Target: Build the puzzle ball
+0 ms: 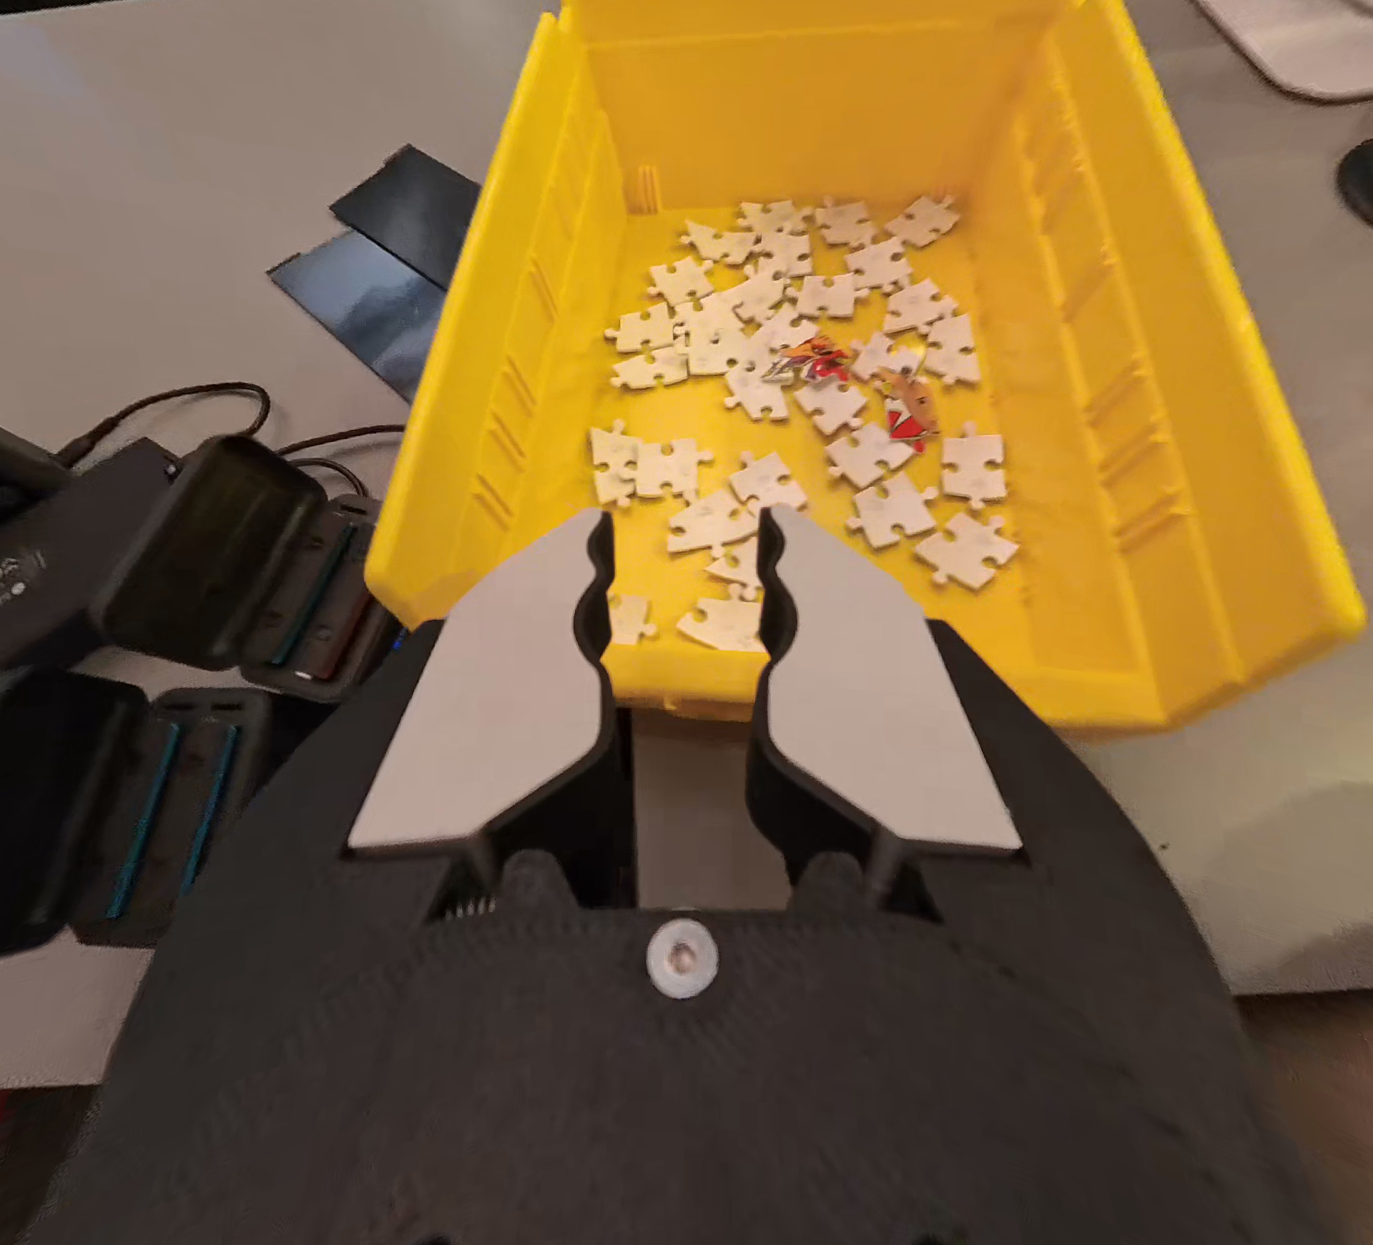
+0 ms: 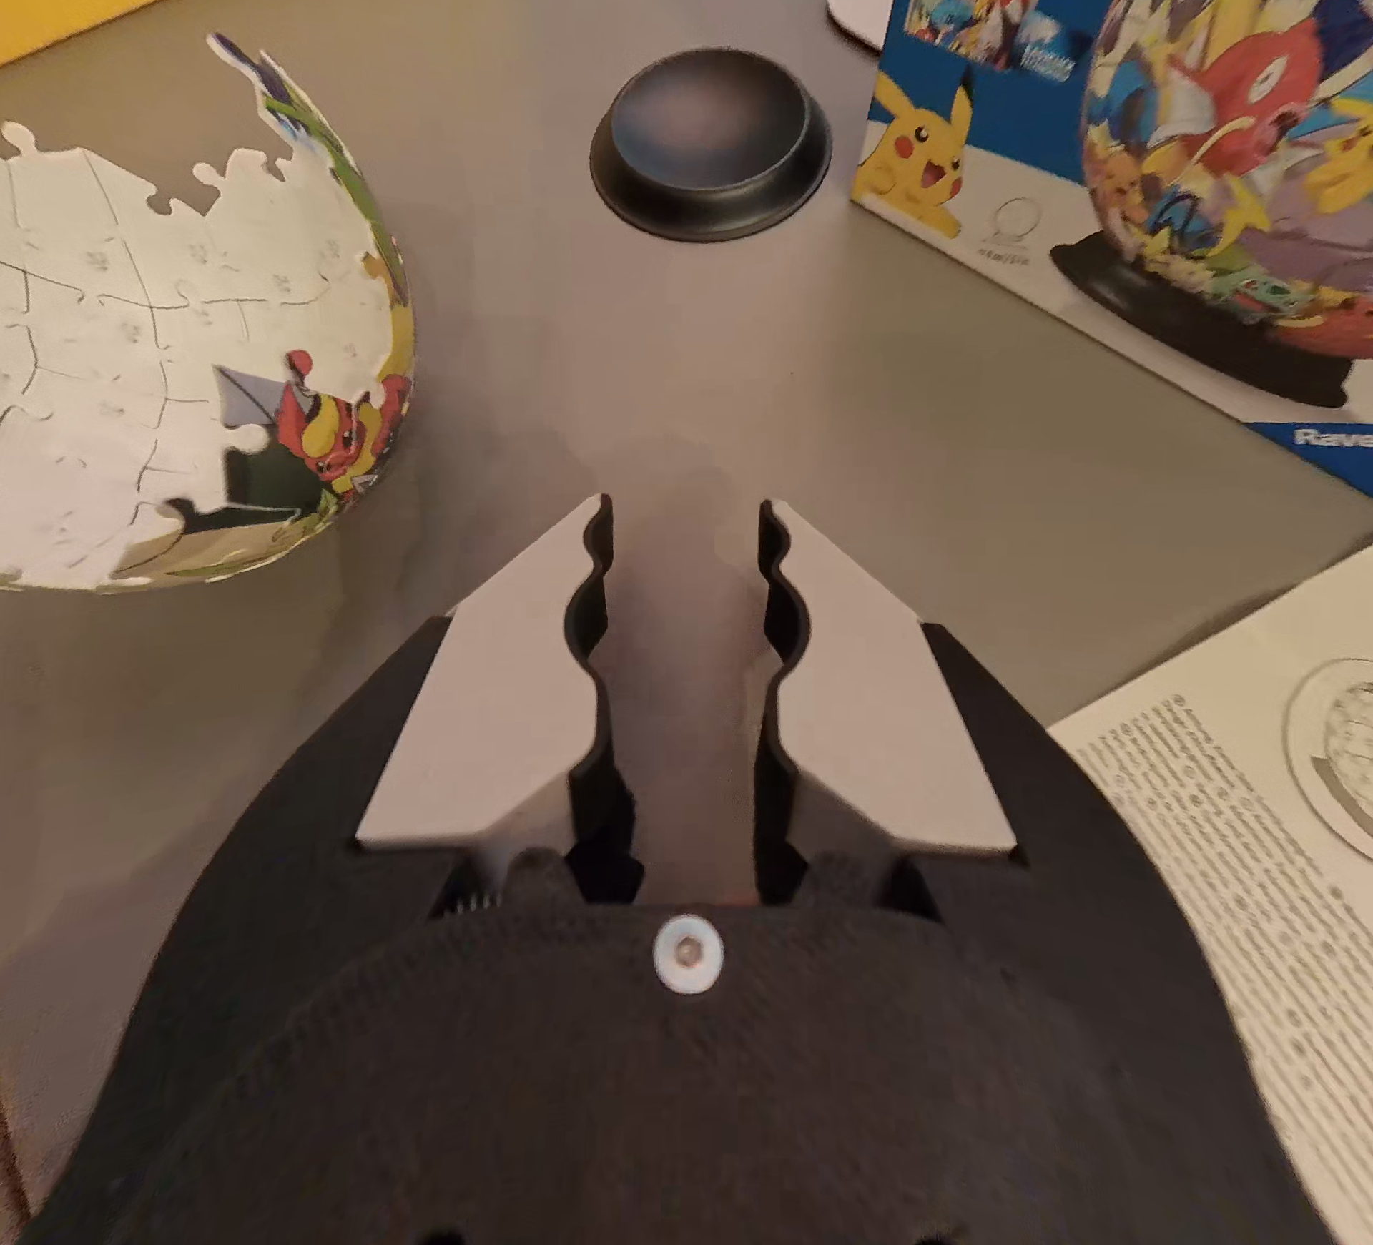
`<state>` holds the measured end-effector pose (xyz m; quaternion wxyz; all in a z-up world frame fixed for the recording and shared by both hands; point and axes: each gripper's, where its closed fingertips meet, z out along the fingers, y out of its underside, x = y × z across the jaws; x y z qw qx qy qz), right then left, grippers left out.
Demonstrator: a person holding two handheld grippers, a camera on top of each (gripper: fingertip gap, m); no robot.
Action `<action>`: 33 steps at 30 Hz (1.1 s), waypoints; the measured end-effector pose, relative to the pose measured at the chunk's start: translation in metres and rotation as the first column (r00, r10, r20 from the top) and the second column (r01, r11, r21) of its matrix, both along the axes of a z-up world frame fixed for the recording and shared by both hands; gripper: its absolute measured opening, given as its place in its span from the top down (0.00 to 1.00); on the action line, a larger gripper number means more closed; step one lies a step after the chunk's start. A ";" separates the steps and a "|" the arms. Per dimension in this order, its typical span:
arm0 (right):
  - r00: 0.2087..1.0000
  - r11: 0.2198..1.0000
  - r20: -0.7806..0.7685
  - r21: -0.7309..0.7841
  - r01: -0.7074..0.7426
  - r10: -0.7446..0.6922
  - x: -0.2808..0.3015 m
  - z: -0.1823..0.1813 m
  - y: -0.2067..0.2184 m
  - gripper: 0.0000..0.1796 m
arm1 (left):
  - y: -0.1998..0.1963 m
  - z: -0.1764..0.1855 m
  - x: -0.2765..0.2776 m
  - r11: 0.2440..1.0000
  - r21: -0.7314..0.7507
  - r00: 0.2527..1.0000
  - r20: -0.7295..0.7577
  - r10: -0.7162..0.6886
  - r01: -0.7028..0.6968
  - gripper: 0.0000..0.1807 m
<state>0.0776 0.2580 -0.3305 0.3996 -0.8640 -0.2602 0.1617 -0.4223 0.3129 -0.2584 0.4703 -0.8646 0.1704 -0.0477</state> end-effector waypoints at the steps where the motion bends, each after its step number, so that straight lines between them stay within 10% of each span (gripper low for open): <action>1: 1.000 1.000 0.000 -0.012 -0.003 0.003 -0.001 -0.004 0.000 0.79 | 0.003 -0.003 -0.002 0.999 -0.025 0.999 -0.042 -0.022 0.021 0.80; 7: 1.000 0.999 -0.002 -0.046 -0.012 0.012 -0.002 -0.012 0.004 0.79 | 0.032 0.007 -0.016 0.998 -0.025 0.936 -0.345 -0.066 0.061 0.97; 33: 0.997 0.995 -0.064 -0.088 -0.039 0.034 -0.003 -0.014 0.002 0.80 | 0.040 -0.066 0.043 0.697 -0.568 0.728 -0.230 -0.645 0.438 0.79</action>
